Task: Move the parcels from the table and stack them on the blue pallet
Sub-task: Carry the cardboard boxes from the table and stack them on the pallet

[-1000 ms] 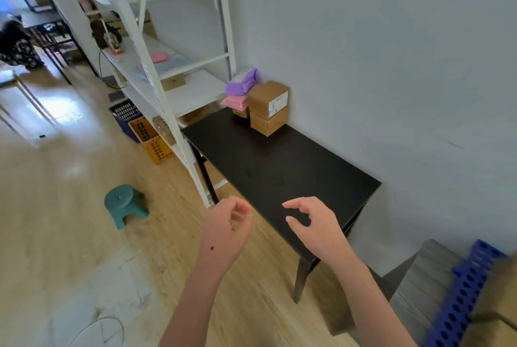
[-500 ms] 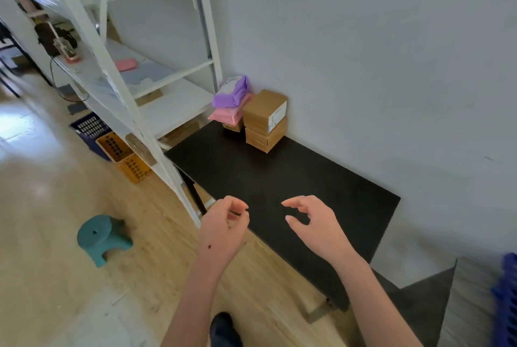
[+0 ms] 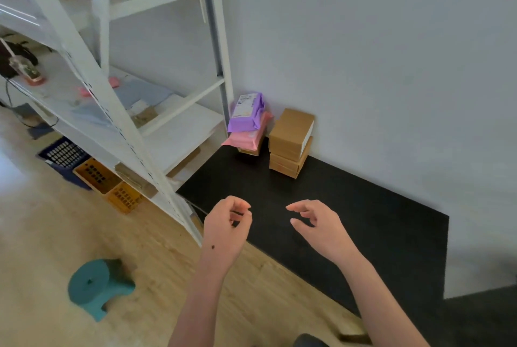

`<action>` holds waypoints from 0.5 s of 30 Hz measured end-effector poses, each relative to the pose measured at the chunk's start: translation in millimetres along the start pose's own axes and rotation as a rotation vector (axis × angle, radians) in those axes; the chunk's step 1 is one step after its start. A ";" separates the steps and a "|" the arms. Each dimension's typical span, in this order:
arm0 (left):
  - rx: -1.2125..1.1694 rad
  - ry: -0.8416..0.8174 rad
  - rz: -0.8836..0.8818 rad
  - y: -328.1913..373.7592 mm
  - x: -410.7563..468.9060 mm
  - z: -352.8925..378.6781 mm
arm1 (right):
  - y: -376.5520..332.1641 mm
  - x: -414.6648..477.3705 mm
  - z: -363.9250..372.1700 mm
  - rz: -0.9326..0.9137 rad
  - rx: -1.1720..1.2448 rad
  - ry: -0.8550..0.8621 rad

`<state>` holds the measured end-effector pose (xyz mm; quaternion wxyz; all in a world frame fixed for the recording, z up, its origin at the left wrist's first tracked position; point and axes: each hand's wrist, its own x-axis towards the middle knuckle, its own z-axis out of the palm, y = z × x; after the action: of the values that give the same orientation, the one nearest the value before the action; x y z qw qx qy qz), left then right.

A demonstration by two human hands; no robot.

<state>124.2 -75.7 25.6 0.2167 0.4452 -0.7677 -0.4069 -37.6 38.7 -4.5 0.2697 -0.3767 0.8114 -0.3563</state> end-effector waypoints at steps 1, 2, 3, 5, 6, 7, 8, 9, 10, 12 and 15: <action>-0.003 -0.009 -0.004 -4.0 8.1 -2.2 | -1.4 7.1 2.9 0.016 0.002 -0.002; -0.007 -0.019 -0.008 -7.9 16.5 -4.2 | -2.7 14.7 5.2 0.031 0.002 -0.001; -0.012 -0.027 -0.013 -11.5 25.0 -5.4 | -3.8 22.7 7.3 0.042 0.002 0.000; -0.021 -0.031 -0.029 -17.7 43.5 -6.4 | -5.5 39.4 11.1 0.051 0.003 -0.004; -0.024 -0.029 -0.035 -20.0 53.4 -5.9 | -6.4 48.0 12.7 0.055 0.001 -0.008; -0.025 -0.024 -0.036 -21.2 63.7 -5.3 | -7.5 57.1 13.7 0.060 0.000 -0.012; -0.022 -0.021 -0.030 -21.8 74.3 -4.2 | -8.7 67.0 14.0 0.064 0.001 -0.014; -0.018 -0.021 -0.017 -22.0 84.8 -2.6 | -9.6 77.3 13.8 0.066 0.004 -0.014; -0.016 -0.022 -0.003 -21.7 95.2 -0.9 | -10.1 88.0 13.1 0.064 0.008 -0.012; 0.000 -0.030 0.027 -18.9 115.6 1.7 | -10.9 108.1 11.0 0.052 0.018 0.002; 0.049 -0.049 0.078 -13.3 148.9 8.1 | -9.5 134.4 6.5 0.045 0.039 0.036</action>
<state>49.4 -203.9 5.7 0.2025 0.4099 -0.7994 -0.3899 -105.7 -76.2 -23.7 0.2701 -0.3466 0.8174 -0.3725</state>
